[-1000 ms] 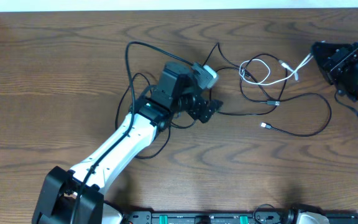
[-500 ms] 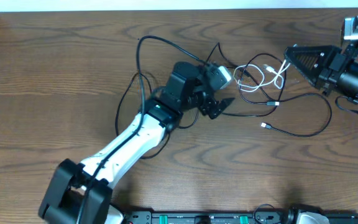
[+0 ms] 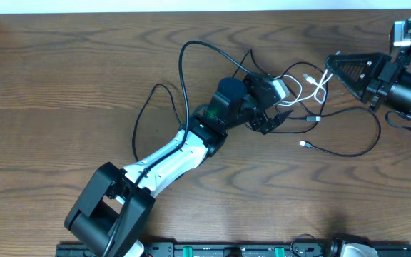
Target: Untangle cables
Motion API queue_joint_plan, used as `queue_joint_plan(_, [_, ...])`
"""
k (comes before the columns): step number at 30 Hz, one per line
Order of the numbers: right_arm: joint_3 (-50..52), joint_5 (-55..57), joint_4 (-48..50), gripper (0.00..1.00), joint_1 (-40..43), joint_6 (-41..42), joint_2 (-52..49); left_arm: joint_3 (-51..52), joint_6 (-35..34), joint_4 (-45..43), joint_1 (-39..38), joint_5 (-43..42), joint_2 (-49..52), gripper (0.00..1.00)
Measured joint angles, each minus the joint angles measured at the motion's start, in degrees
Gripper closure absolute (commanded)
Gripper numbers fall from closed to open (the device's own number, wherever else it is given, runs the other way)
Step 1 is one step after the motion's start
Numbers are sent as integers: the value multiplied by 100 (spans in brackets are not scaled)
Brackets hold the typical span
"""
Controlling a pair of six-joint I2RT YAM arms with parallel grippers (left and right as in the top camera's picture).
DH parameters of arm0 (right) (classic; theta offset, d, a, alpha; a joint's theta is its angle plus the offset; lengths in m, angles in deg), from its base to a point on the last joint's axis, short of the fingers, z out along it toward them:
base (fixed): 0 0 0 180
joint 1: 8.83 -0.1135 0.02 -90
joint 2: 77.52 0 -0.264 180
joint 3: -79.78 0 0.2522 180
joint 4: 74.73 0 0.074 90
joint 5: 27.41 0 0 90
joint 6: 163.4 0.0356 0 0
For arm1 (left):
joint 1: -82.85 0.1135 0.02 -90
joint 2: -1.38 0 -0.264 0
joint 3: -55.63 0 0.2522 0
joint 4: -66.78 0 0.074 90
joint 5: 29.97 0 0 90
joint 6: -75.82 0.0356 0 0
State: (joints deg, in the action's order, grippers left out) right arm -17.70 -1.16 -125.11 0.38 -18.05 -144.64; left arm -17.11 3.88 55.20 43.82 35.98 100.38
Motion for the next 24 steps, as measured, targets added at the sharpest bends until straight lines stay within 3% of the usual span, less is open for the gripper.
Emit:
queue_joint_plan(9, [0, -107, 0, 99, -7, 0, 0, 2, 0, -413, -175, 0, 44, 9])
queue_joint_plan(12, [0, -136, 0, 99, -7, 0, 0, 2, -2, -623, -269, 0, 197, 14])
queue_joint_plan(13, [0, -153, 0, 99, -7, 0, 0, 2, 2, -691, -289, 4, 251, 28])
queue_joint_plan(15, [0, -212, 0, 99, -7, 0, 0, 2, -24, -782, -350, 0, 385, 40])
queue_joint_plan(17, [0, -236, 0, 99, -7, 0, 0, 2, 22, -817, -363, 0, 417, 60])
queue_joint_plan(19, [0, -254, 0, 99, -7, 0, 0, 2, 11, -833, -369, 7, 420, 92])
queue_joint_plan(24, [0, -271, 0, 99, -7, 0, 0, 2, 20, -837, -378, 20, 420, 92])
